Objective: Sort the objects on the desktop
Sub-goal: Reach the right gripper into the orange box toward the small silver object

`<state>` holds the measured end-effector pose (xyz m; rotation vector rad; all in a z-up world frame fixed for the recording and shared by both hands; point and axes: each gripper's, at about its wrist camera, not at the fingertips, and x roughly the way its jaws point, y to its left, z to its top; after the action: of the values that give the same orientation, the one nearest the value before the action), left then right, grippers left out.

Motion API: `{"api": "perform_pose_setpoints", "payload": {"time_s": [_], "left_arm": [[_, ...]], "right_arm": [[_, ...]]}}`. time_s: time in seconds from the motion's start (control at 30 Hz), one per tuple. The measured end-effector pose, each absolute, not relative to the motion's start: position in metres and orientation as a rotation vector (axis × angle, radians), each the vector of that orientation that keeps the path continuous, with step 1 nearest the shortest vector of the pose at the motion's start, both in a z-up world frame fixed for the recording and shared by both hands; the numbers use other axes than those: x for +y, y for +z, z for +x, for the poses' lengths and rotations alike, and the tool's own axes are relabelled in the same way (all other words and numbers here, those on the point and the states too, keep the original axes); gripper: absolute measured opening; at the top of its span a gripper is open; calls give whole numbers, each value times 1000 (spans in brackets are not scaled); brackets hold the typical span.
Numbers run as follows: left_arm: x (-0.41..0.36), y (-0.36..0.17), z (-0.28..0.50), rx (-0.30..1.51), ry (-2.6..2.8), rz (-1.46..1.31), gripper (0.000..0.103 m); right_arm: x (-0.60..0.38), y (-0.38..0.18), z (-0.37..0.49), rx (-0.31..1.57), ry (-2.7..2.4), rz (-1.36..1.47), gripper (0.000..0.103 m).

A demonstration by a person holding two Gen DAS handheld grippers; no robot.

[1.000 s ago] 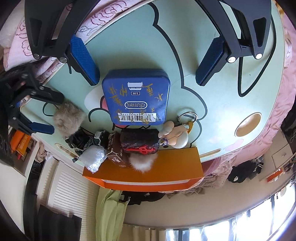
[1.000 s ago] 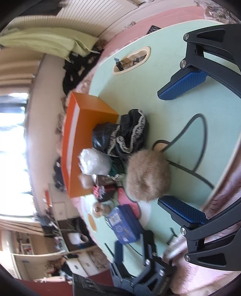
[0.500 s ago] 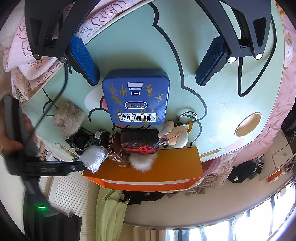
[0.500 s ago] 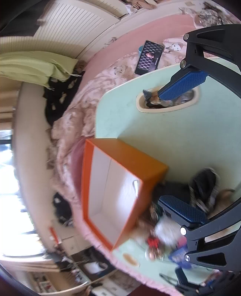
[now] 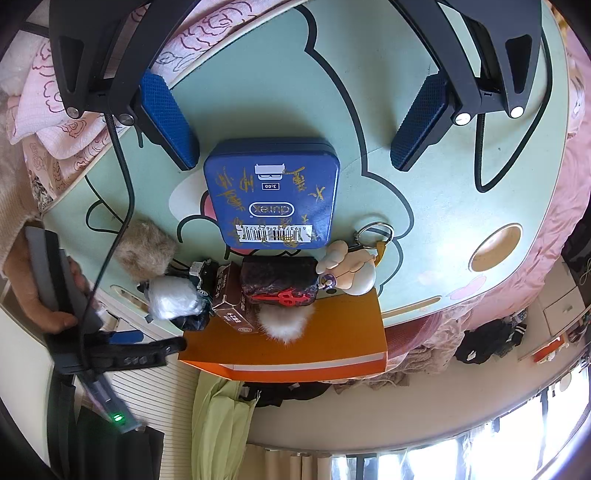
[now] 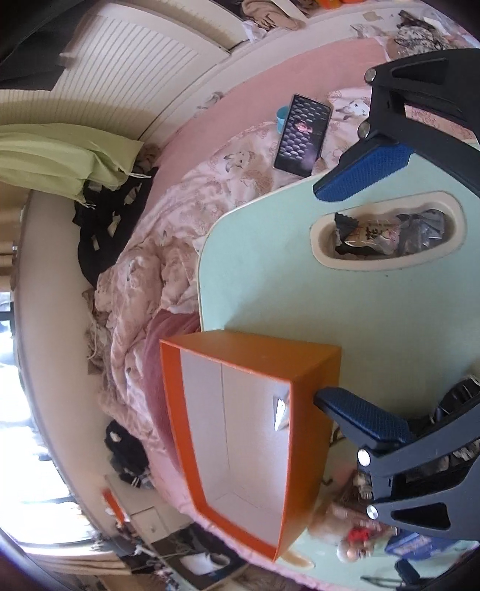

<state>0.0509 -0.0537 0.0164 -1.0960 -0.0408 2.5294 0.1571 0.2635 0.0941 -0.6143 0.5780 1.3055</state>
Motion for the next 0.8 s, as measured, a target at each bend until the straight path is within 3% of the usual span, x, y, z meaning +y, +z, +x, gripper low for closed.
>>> {"api": "perform_pose_setpoints", "payload": {"time_s": [0.13,0.23,0.4,0.57,0.8], "left_arm": [[-53,16,51,-38,2527,-1095,103],[-53,16,51,-36,2526,-1094,103],[-53,17,50,-30,2522,-1089,103],[-52,17,50,-29,2519,-1082,103],[-52,17,49,-24,2514,-1079,103]], "right_arm": [[244,129,136,527,1404,-571,96],[254,155,121,589,1521,-582,94],[313,160,95,806,1550,-777,51],[359,122,82,955,1409,-977,42],[385,81,83,987,1247,-1105,42]]}}
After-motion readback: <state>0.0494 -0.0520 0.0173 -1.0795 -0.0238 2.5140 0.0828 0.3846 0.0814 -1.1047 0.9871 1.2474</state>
